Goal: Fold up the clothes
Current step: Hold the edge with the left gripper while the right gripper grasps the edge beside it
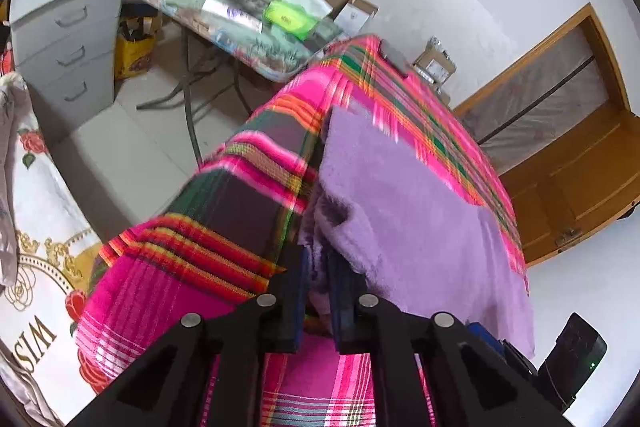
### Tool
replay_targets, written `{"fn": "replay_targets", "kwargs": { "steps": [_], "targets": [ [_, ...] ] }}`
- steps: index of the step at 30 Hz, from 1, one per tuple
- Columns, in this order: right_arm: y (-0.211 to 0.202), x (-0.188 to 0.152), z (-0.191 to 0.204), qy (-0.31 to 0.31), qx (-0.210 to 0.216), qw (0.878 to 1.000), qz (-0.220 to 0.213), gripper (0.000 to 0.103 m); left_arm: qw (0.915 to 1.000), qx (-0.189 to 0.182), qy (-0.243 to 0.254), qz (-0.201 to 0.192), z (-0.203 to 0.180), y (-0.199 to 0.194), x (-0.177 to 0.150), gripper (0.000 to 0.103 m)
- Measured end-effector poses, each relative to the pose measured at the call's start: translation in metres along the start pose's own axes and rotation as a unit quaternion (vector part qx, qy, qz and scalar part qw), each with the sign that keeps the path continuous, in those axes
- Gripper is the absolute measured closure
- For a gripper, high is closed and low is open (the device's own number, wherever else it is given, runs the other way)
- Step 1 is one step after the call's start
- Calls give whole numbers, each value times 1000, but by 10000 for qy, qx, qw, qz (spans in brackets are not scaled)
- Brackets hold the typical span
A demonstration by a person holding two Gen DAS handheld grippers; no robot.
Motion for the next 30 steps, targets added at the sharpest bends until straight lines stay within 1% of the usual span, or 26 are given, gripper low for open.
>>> {"fn": "replay_targets", "kwargs": {
  "steps": [2,3,6,8,11,17,20,23,26,30],
  "targets": [
    [0,0,0,1,-3,10000,-4,77,9998,-90,-141,-113,5,-6,4,95],
    [0,0,0,4,0,10000,-6,77,9997,-78,-170,-125,8,-6,4,95],
    [1,-1,-1,8,3,10000,15,77,9998,61,-187,-50,14,1,2,95],
    [2,-1,-1,1,-8,10000,39,78,9996,64,-290,-14,19,5,3,95],
    [2,-1,-1,6,-12,10000,47,77,9990,-113,-438,59,24,5,5,95],
    [3,3,9,-198,-28,9998,32,77,9976,-260,-611,178,30,9,6,95],
    [7,11,26,-576,-20,9983,36,77,9968,-359,-672,236,32,9,7,95],
    [18,22,49,-1018,194,9946,70,77,9968,-387,-649,260,31,9,7,95],
    [35,32,76,-1574,231,9871,170,77,9959,-440,-735,302,33,10,6,94],
    [53,42,105,-2074,387,9773,212,77,9950,-532,-766,356,34,10,8,94]
  ]
}}
Point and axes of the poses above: each gripper's, at about its wrist camera, not at the fingertips, and y roughly the way its jaws point, z to its left, x to its top, the point moved 2 cm from there along y, roughly the way its jaws point, and after that the axes turned 11 degrees about -y, right-handed, at the moved point
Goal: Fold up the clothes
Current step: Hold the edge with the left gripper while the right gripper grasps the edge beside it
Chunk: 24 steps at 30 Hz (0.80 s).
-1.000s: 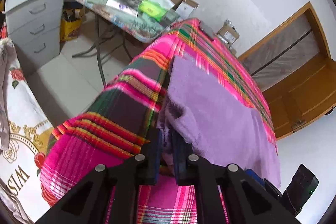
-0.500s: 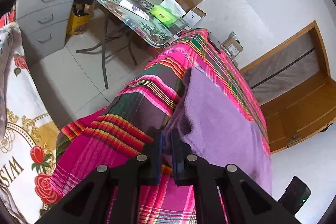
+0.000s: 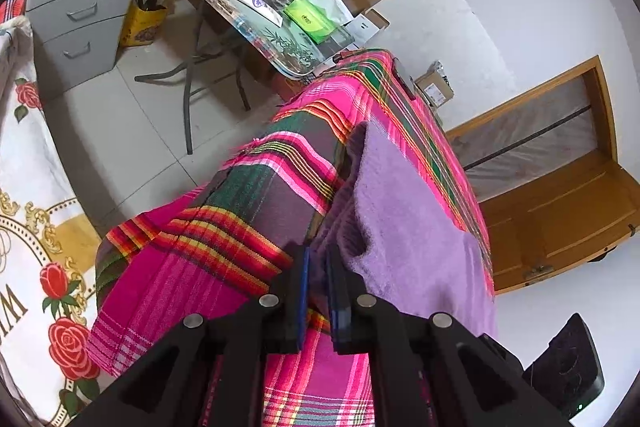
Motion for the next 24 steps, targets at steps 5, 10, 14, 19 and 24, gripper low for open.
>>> {"fn": "replay_targets", "kwargs": {
  "steps": [5,10,14,19,24],
  "targets": [
    [21,21,17,-482,69,9988,10,77,9999,-108,-70,10,1,-3,5,95],
    [41,26,24,-598,225,9978,147,73,9993,71,-117,-334,9,-14,10,103],
    [50,30,30,-677,313,9968,281,58,9994,38,-166,-315,12,-17,12,103],
    [61,33,31,-700,157,9964,458,58,9996,25,-103,-246,7,-15,11,103],
    [67,36,35,-840,-77,9951,518,58,9996,133,-212,-142,8,-12,17,94]
  ]
}}
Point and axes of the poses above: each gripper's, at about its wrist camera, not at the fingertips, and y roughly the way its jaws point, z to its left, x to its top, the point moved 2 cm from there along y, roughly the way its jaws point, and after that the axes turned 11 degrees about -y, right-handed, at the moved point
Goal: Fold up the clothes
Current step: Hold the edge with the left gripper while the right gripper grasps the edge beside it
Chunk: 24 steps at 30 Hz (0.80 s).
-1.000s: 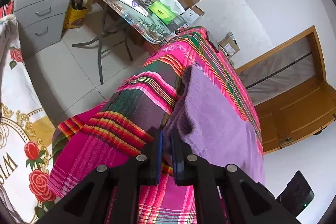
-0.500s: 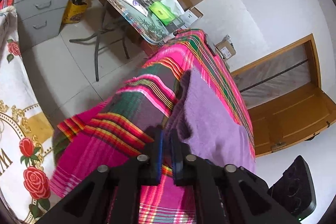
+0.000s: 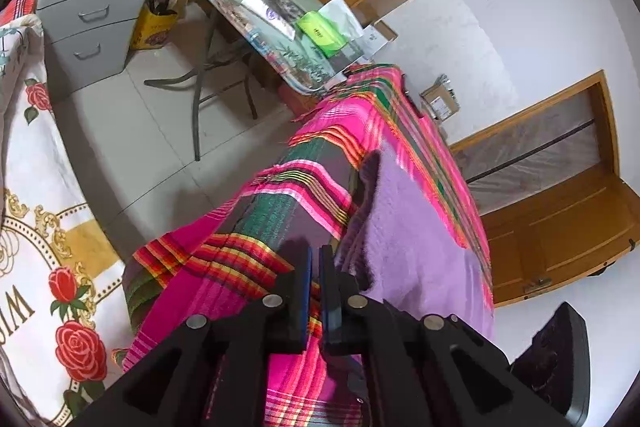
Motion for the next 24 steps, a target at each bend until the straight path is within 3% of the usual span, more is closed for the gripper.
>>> {"fn": "replay_targets", "kwargs": {
  "steps": [1,3,6,14,17,21,24],
  "targets": [
    [-1,-2,-1,33,-11,10000,0,58,10000,-63,-60,-9,0,-1,2,89],
    [-2,-3,-4,114,-92,9999,8,70,9994,-253,-214,-32,0,-3,8,65],
    [-4,-5,-6,219,-67,9997,-25,74,9973,-537,-475,133,0,0,17,64],
    [-14,-5,-10,395,-154,9988,-265,89,9964,-481,-458,532,-9,19,22,60],
    [-18,-6,-11,435,-200,9982,-353,91,9946,-590,-446,726,-14,25,23,56],
    [-25,-6,-12,490,-223,9971,-530,92,9870,-1005,-530,1136,-22,36,21,52],
    [-29,-7,-13,535,-232,9962,-650,93,9876,-848,-412,1258,-27,45,18,52]
  ]
}}
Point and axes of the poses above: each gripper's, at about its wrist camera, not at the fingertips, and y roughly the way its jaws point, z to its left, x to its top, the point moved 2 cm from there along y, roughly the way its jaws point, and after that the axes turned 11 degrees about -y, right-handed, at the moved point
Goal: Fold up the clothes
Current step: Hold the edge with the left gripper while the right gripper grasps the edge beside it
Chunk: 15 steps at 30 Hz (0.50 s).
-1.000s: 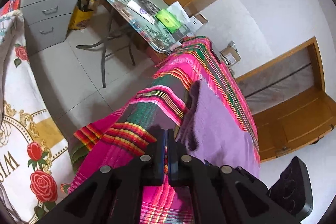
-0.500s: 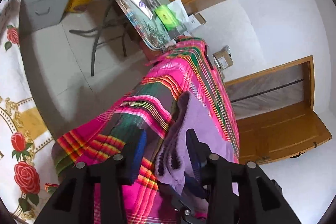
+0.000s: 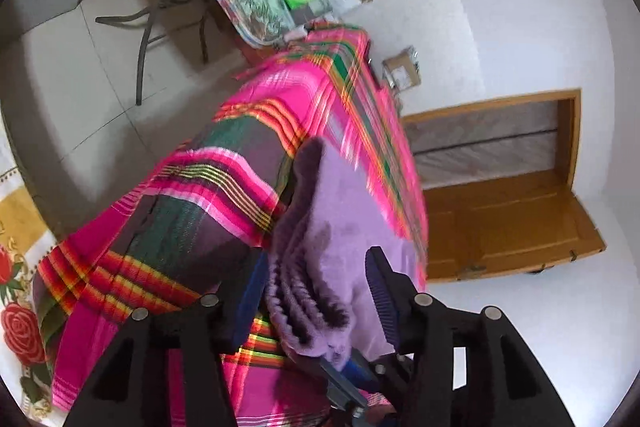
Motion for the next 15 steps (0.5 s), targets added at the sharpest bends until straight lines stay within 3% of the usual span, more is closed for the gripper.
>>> {"fn": "replay_targets", "kwargs": {
  "steps": [4,11,13,15],
  "targets": [
    [-7,0,-1,28,6,9999,-149,96,9999,84,1,92,-3,8,3,52],
    [-2,-2,1,-65,29,10000,-51,96,9998,184,-10,81,-3,7,7,52],
    [1,-2,3,-123,43,9999,18,85,9997,237,67,59,-2,3,5,52],
    [4,-1,6,-196,75,9997,92,66,9997,244,36,47,0,0,5,52]
  ]
}}
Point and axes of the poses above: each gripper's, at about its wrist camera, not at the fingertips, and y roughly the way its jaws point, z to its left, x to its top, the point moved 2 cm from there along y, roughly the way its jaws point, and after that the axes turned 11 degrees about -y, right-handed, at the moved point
